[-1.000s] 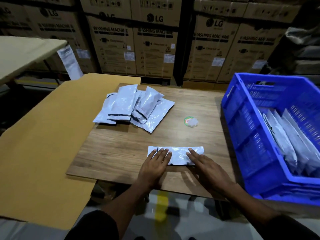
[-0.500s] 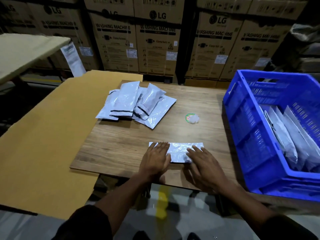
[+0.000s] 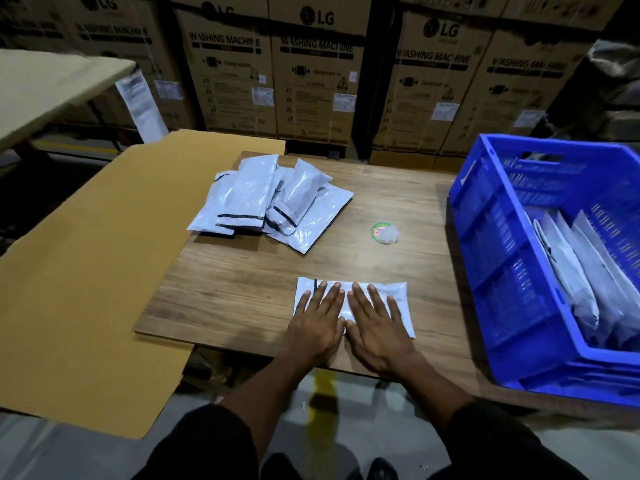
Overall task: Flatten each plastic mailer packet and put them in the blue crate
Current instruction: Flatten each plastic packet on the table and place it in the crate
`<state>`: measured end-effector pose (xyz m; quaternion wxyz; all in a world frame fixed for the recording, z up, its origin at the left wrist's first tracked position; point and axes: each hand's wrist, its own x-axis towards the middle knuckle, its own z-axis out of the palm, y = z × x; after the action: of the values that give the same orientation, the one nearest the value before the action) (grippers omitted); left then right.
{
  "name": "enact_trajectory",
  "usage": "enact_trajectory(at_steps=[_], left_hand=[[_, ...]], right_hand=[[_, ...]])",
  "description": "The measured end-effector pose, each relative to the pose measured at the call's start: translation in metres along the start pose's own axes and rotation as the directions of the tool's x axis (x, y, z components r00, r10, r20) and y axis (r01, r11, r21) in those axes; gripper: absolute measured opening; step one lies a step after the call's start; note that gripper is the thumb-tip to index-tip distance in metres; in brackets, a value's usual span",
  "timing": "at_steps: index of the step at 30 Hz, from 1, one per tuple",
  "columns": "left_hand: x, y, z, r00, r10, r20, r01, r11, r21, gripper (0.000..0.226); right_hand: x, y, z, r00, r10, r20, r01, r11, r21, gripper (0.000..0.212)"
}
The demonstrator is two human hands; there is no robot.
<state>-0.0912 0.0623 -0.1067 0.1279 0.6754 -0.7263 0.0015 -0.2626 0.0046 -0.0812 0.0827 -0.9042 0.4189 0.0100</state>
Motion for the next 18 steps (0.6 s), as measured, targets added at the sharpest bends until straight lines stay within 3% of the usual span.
enact_trajectory(at_steps=[12,18], left_hand=[[0.0052,0.0040,-0.0046,0.996,-0.063,0.067,0.064,0.998,-0.006,0.058],[0.0064,0.0035,-0.0022,0.998,-0.060,0.003,0.061,0.998,-0.035,0.053]], right_hand=[[0.0055,-0.0017,0.0062,0.999,0.041,-0.036,-0.042,0.999,-0.023,0.064],[0.0096,-0.0024,0.0011,0.999,0.046,0.030,-0.046,0.999,0.002,0.073]])
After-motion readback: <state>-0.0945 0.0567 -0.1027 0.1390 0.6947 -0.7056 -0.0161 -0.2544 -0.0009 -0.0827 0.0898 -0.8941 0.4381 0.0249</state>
